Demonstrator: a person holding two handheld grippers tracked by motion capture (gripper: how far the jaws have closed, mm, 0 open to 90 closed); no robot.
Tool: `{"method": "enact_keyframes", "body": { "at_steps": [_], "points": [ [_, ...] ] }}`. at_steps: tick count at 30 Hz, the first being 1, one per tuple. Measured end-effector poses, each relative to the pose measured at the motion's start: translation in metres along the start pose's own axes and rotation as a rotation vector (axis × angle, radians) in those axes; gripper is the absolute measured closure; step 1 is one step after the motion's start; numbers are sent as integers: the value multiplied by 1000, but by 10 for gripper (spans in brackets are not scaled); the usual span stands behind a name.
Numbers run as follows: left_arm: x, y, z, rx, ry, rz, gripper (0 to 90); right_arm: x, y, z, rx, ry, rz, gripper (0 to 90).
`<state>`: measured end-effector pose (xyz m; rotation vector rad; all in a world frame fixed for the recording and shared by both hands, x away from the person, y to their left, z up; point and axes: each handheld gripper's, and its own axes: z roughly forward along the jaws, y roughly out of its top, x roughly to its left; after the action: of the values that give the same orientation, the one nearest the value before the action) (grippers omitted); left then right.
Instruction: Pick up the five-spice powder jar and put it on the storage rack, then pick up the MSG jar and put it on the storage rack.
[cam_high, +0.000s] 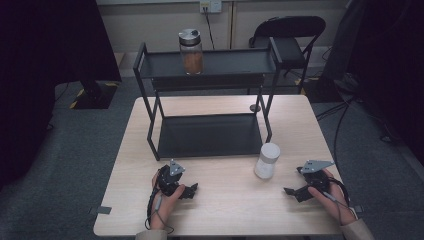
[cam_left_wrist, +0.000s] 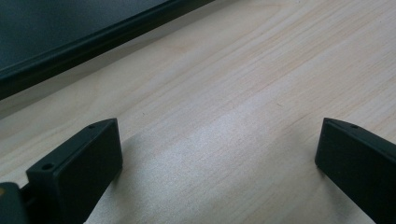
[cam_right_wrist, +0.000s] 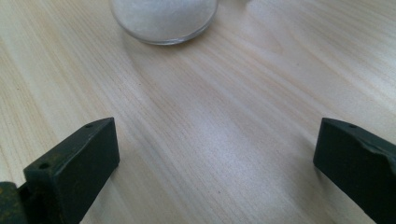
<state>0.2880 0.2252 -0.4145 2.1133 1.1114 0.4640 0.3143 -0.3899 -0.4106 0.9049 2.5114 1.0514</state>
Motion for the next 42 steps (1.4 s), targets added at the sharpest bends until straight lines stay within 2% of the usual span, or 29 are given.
{"method": "enact_keyframes", "body": {
  "at_steps": [13, 16, 19, 21, 31, 42],
  "points": [
    [0, 0, 0, -1, 0, 0, 0, 0, 1, 0, 2, 2, -1, 0],
    [0, 0, 0, -1, 0, 1, 0, -2, 11, 1, 38, 7, -9, 0],
    [0, 0, 0, -1, 0, 0, 0, -2, 15, 1, 41, 16, -16, 27],
    [0, 0, 0, -2, 0, 0, 0, -5, 16, 1, 21, 37, -15, 5],
    [0, 0, 0, -1, 0, 1, 0, -9, 32, 4, -46, 87, -1, 11],
    [0, 0, 0, -1, 0, 1, 0, -4, 48, 14, -133, 103, 13, 8]
  ]
}}
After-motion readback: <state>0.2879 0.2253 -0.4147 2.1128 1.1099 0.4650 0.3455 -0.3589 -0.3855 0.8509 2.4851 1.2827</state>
